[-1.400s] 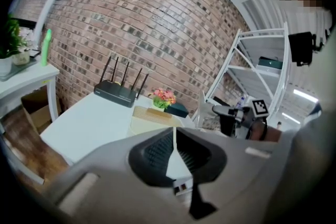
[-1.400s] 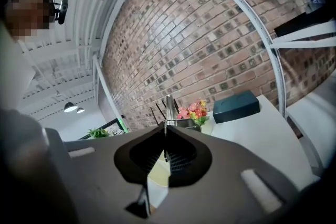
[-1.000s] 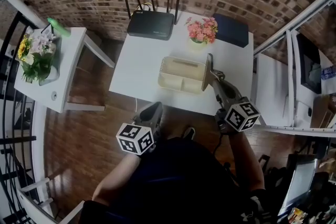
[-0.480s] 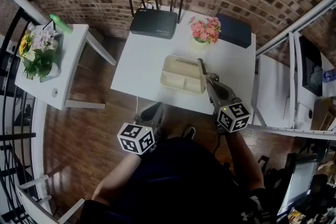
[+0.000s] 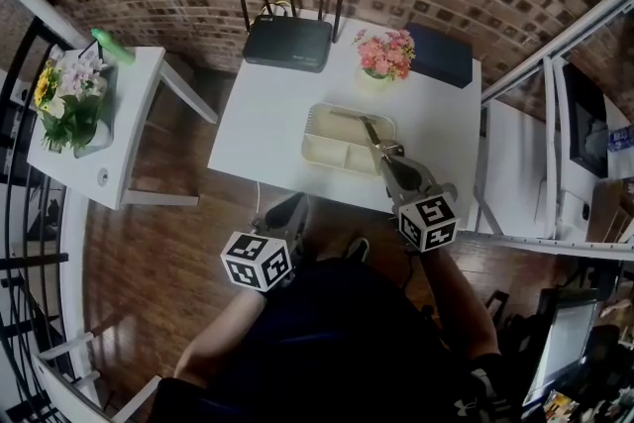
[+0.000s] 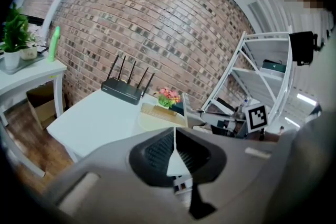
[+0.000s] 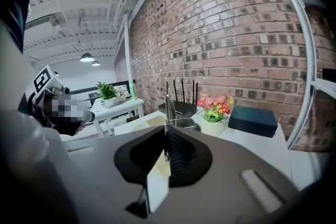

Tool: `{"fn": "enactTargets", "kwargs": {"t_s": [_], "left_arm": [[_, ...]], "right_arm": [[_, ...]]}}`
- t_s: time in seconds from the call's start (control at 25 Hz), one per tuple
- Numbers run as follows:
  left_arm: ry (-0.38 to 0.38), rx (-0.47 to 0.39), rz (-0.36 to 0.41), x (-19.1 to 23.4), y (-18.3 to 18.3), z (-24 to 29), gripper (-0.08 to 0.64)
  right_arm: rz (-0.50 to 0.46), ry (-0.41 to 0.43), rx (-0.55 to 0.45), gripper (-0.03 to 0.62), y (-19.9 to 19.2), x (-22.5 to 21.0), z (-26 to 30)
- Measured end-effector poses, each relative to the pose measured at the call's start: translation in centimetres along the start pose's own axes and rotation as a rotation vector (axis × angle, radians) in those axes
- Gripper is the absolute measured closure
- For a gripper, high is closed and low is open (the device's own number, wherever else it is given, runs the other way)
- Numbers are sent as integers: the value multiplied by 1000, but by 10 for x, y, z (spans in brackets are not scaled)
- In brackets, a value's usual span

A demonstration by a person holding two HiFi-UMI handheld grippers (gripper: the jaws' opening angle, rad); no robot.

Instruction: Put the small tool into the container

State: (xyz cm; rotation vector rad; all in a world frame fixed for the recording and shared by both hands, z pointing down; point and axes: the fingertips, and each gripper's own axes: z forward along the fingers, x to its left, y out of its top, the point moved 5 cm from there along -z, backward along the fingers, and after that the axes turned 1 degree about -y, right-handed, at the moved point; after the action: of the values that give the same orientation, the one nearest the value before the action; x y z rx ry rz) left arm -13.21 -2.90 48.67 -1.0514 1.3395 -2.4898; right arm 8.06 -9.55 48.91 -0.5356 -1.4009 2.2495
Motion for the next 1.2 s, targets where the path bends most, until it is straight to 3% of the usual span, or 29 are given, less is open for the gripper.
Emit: {"fn": "enactTargets", "kwargs": {"t_s": [0.32, 1.2], "left_arm": [[-1, 5, -1, 1, -1, -1, 549], [-17, 16, 2, 3, -1, -1, 549]], "right_arm": [[-69, -33, 69, 577, -14, 5, 7], [-85, -58, 216, 575, -47, 8, 22]]}}
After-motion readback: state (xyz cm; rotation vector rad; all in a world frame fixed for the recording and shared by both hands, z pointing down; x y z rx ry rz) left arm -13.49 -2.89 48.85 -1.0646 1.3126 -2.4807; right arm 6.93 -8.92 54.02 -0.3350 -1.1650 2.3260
